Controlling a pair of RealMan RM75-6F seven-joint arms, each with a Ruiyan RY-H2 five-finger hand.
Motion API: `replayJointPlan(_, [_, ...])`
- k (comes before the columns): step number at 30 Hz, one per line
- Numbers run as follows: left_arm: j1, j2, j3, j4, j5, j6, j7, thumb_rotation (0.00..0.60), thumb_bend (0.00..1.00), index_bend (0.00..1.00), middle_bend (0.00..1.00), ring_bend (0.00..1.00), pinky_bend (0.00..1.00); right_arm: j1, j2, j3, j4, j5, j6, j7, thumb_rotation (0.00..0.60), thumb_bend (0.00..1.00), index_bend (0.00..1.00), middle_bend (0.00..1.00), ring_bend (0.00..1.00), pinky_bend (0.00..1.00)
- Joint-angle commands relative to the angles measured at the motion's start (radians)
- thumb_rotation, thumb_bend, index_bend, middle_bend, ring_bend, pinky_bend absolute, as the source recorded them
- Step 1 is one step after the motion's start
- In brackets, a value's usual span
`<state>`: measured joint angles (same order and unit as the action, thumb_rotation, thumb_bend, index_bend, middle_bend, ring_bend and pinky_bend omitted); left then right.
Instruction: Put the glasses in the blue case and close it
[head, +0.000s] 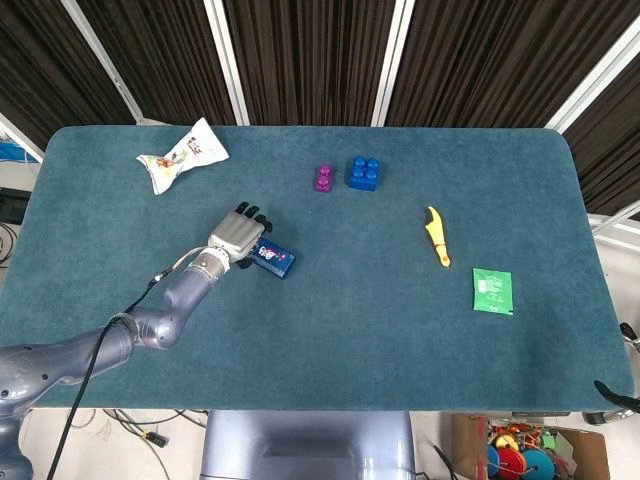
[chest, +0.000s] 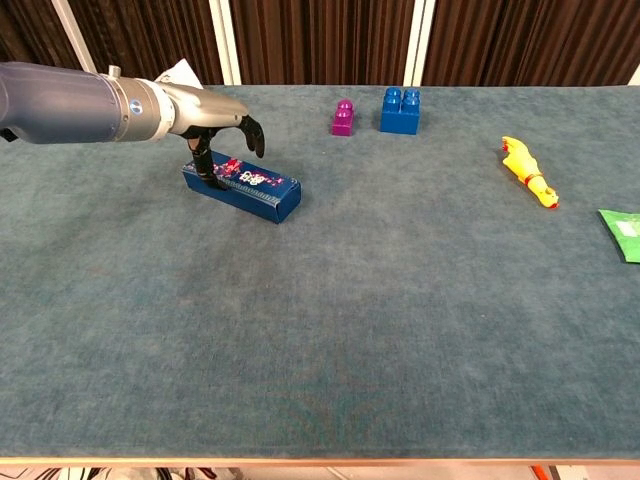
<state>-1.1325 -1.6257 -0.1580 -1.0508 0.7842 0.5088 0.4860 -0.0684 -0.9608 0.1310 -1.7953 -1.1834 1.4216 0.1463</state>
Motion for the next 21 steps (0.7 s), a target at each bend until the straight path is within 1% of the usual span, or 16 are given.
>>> replayJointPlan(1, [-0.011,-0.018,0.012,0.022,0.000,-0.009,-0.004,0.600,0.25,0.25,0.21,0.03,0.01,0.000,0.000,0.001,0.000,0.000,0.000,0.000,0.600,0.17,0.00,0.02,0.13,0.24])
replayJointPlan(14, [-0.026,-0.043,0.030,0.059,-0.001,0.002,-0.020,0.600,0.28,0.28,0.28,0.03,0.01,0.001,0.001,0.000,0.001,0.000,-0.002,0.001,0.600,0.17,0.00,0.02,0.13,0.24])
replayJointPlan(21, [-0.032,-0.045,0.041,0.062,-0.007,0.002,-0.022,0.600,0.35,0.30,0.34,0.03,0.01,0.001,0.001,-0.001,0.000,0.002,-0.005,0.000,0.600,0.17,0.00,0.02,0.13,0.24])
